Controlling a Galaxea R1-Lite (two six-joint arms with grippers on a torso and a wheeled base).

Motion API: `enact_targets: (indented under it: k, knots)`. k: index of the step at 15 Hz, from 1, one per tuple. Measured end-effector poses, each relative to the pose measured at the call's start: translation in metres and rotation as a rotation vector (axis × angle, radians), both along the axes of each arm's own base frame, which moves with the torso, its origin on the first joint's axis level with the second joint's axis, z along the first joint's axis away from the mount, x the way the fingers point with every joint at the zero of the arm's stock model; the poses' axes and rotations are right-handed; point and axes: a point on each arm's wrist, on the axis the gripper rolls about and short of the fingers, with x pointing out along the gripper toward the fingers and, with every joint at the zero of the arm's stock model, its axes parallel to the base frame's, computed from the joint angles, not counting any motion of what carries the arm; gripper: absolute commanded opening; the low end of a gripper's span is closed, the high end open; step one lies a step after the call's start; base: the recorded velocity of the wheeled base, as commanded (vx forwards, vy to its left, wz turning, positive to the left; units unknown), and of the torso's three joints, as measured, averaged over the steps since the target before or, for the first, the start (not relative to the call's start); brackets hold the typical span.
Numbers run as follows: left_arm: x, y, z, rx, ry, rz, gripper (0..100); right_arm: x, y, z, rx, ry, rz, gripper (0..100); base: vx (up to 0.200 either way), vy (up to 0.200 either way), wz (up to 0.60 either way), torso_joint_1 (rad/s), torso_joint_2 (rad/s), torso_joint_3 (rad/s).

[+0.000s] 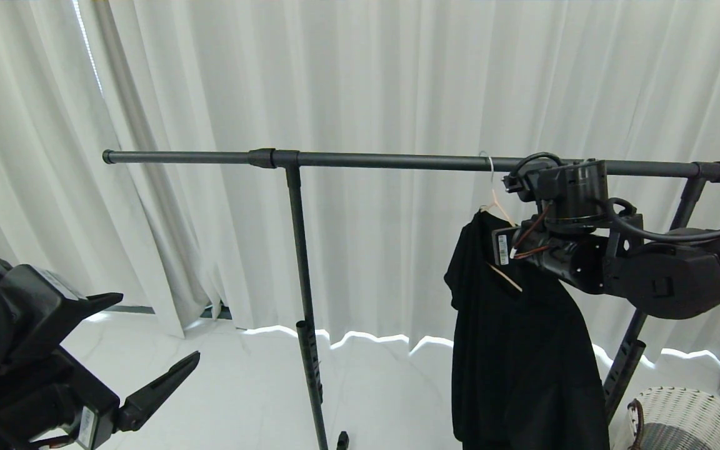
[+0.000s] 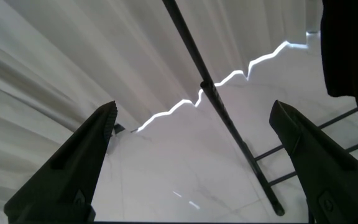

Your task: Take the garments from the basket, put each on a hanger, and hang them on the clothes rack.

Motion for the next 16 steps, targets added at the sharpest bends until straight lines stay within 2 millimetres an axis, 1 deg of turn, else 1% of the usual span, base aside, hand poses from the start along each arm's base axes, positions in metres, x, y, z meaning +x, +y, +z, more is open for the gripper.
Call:
enact_targets:
  k: [3,5,8,10,11,12,14,15,16]
  knots:
    - [0.000,0.000,-0.001,0.001,0.002,0.000,100,-0.001,-0.001,0.002,0.005,-0.007,-0.002,100,0.000,0.000,0.00,0.000,0.00,0.000]
    - [-0.001,0.000,-0.002,0.001,0.005,0.000,100,-0.007,-0.001,0.010,0.016,-0.025,0.008,100,0.000,0.000,0.00,0.000,0.00,0.000]
    - [-0.004,0.001,-0.006,0.005,0.016,0.000,100,-0.030,-0.004,0.035,0.055,-0.082,0.044,100,0.000,0.000,0.00,0.000,0.00,0.000]
    - [-0.006,0.002,-0.012,0.009,0.031,0.002,100,-0.051,-0.013,0.052,0.079,-0.120,0.064,100,0.000,0.000,0.00,0.000,0.00,0.000]
    - [-0.007,0.003,-0.014,0.009,0.038,0.008,100,-0.063,-0.020,0.058,0.086,-0.134,0.069,100,0.000,0.000,0.00,0.000,0.00,0.000]
    - [-0.008,0.005,-0.019,0.015,0.053,0.030,100,-0.077,-0.031,0.059,0.081,-0.140,0.071,100,0.000,0.000,0.00,0.000,0.00,0.000]
    - [-0.011,0.016,-0.035,0.043,0.105,0.144,100,-0.104,-0.062,0.048,0.023,-0.111,0.044,100,0.000,0.000,0.00,0.000,0.00,0.000]
    - [-0.013,0.023,-0.045,0.057,0.139,0.214,100,-0.117,-0.081,0.039,-0.015,-0.090,0.012,100,0.000,0.000,0.00,0.000,0.00,0.000]
    - [-0.019,0.032,-0.058,0.067,0.184,0.302,100,-0.131,-0.106,0.028,-0.062,-0.051,-0.046,100,0.000,0.000,0.00,0.000,0.00,0.000]
